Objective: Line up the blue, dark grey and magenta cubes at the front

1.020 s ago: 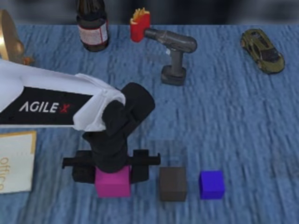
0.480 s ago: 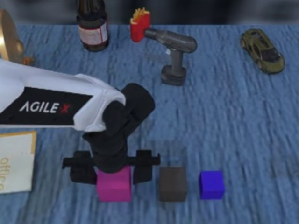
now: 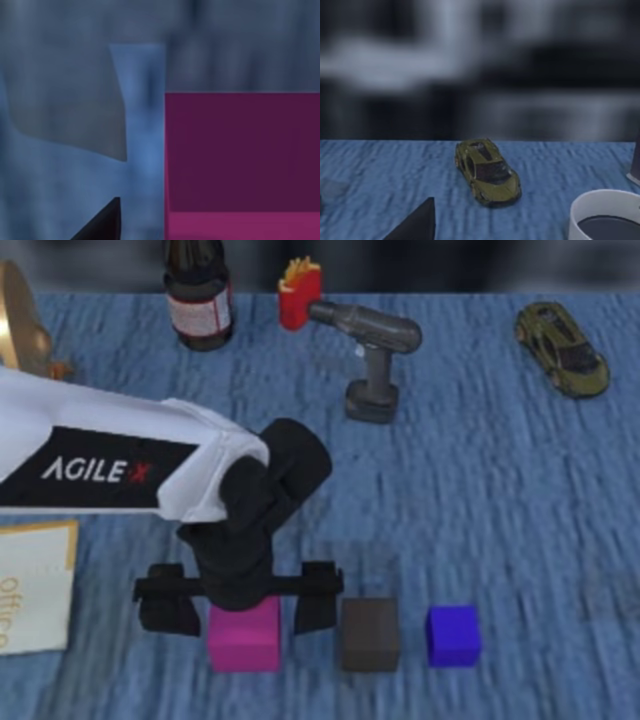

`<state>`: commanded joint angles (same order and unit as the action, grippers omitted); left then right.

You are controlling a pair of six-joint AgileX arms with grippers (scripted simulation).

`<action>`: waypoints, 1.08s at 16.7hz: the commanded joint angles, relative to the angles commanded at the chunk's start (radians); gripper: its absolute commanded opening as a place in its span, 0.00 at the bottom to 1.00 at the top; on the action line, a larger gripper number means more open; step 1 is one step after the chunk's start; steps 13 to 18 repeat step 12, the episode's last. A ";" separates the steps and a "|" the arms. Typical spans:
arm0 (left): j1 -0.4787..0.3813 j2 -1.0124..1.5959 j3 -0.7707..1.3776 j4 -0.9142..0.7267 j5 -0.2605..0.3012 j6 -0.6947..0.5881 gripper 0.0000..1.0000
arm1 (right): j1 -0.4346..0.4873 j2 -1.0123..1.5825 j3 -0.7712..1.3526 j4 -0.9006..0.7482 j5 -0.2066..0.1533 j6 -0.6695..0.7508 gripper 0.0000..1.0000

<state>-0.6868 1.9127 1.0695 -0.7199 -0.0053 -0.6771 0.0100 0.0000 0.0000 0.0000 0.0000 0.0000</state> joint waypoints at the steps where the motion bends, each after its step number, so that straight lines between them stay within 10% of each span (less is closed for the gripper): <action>1: 0.000 -0.001 0.000 0.000 0.000 0.000 1.00 | 0.000 0.000 0.000 0.000 0.000 0.000 1.00; 18: 0.017 -0.125 0.147 -0.271 -0.001 -0.005 1.00 | 0.000 0.000 0.000 0.000 0.000 0.000 1.00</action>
